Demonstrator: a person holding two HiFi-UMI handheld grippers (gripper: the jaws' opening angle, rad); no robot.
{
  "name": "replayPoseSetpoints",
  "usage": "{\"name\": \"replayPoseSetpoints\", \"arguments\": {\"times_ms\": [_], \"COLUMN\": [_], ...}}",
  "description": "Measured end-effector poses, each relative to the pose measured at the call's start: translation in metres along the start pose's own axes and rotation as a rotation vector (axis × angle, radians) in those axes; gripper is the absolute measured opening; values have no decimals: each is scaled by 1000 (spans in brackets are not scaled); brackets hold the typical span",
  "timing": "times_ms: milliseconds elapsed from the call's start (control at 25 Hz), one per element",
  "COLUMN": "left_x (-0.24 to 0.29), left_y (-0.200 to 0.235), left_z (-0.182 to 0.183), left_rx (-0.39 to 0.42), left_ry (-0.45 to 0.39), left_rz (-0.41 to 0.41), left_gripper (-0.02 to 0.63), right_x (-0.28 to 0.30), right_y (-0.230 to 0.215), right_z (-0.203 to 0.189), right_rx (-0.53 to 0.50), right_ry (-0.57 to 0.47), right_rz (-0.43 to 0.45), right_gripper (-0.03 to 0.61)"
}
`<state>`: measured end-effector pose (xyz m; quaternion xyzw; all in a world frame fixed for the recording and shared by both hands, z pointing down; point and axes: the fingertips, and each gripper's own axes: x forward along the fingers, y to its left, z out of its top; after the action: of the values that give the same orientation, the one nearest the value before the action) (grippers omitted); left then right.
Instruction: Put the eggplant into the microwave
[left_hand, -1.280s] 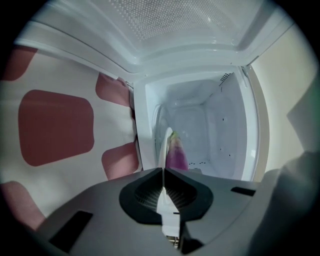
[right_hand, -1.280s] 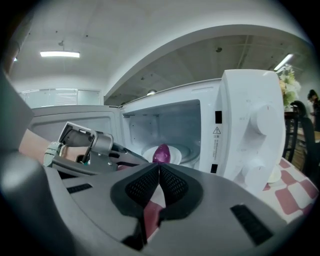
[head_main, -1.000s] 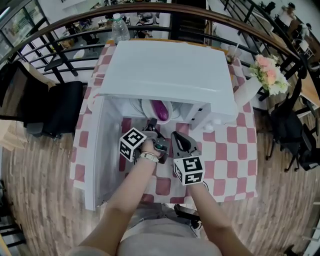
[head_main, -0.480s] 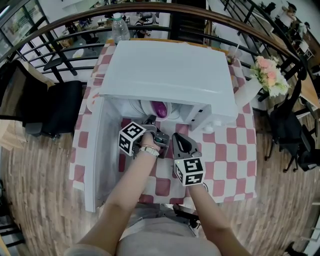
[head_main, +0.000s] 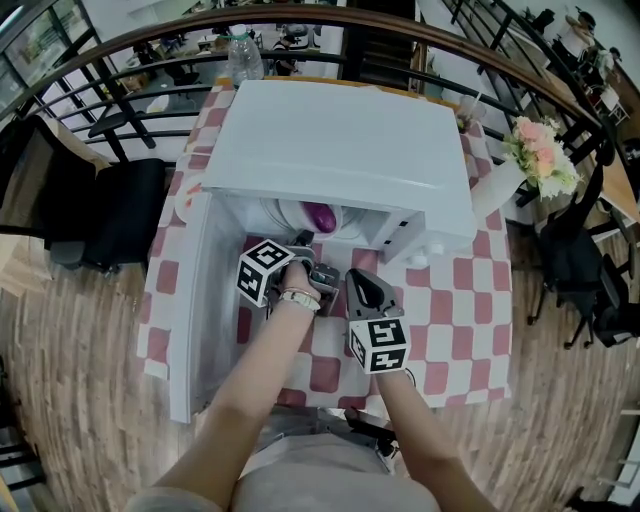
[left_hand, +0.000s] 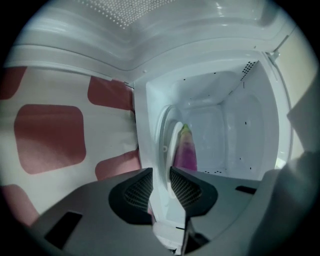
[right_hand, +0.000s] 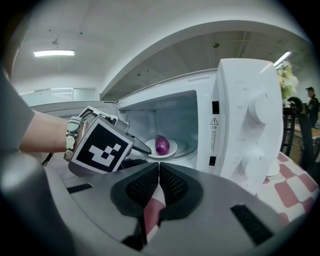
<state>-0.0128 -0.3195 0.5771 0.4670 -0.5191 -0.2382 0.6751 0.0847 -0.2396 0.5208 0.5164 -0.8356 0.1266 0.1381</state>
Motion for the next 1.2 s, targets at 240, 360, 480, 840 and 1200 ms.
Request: {"name": "replayPoseSetpoints", "arguments": {"times_ms": [240, 360, 480, 840, 1200], "left_x": [6, 12, 18, 30, 19], "left_y": [7, 8, 7, 7, 0], "left_z": [3, 5, 8, 14, 5], "left_rx": [1, -8, -3, -10, 40], "left_ry": [19, 30, 34, 34, 67], "left_rz": [16, 15, 24, 62, 43], "left_gripper": [163, 187, 210, 271, 278], "right_x": [1, 1, 3, 9, -3], "right_y": [0, 0, -1, -2, -4], "right_z": [-3, -5, -7, -8, 1], "right_rx": [6, 10, 14, 30, 24], "right_ry": [5, 10, 11, 18, -14], "right_rz": [0, -2, -5, -8, -27], "right_gripper": [26, 26, 26, 26, 26]}}
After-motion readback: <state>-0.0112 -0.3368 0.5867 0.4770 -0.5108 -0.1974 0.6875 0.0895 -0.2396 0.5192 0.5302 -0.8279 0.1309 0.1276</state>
